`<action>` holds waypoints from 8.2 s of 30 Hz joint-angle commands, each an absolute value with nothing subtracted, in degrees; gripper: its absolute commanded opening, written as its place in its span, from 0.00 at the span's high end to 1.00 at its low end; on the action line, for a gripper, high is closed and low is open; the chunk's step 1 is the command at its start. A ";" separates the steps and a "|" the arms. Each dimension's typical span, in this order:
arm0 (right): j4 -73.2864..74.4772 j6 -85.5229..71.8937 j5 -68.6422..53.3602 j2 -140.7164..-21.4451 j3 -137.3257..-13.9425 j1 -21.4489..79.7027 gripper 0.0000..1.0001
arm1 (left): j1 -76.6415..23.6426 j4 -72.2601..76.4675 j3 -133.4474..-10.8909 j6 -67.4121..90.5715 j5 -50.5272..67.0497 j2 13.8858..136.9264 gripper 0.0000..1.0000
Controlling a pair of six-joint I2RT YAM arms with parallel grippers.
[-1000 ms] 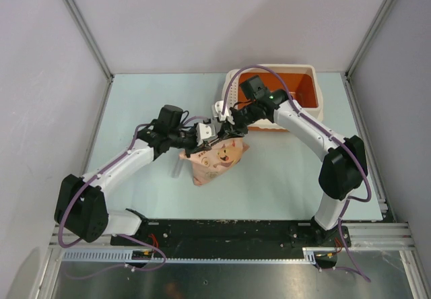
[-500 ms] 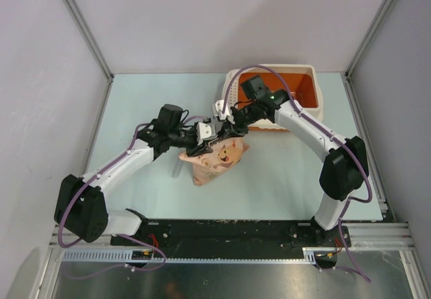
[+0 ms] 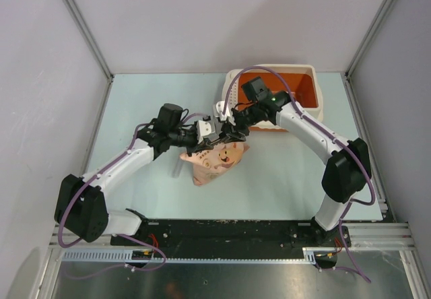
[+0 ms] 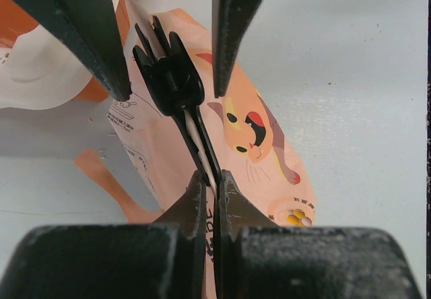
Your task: Fill the litter box with clean litter
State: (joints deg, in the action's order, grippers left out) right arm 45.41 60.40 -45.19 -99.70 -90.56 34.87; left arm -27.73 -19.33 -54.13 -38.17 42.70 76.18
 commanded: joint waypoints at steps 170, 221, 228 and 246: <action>15.44 3.87 -24.29 -84.46 -89.20 30.14 0.29 | -27.42 -32.61 -72.52 -44.29 43.86 71.99 1.00; 39.81 -0.18 -11.81 -94.39 -88.51 39.02 0.02 | -32.78 -11.26 -53.09 -21.81 30.06 55.02 1.00; 39.37 7.02 6.75 -93.78 -89.30 41.22 0.01 | -32.96 -9.14 -52.56 -20.04 30.76 55.11 1.00; 42.36 5.45 -6.95 -88.24 -84.90 36.30 0.44 | -33.05 -4.57 -55.10 -26.27 32.69 60.55 1.00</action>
State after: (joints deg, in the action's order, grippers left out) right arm 41.41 5.74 -2.17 -91.20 -85.36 34.20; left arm -32.75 -12.45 -51.33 -24.05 29.82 58.65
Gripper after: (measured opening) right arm 0.670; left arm 0.034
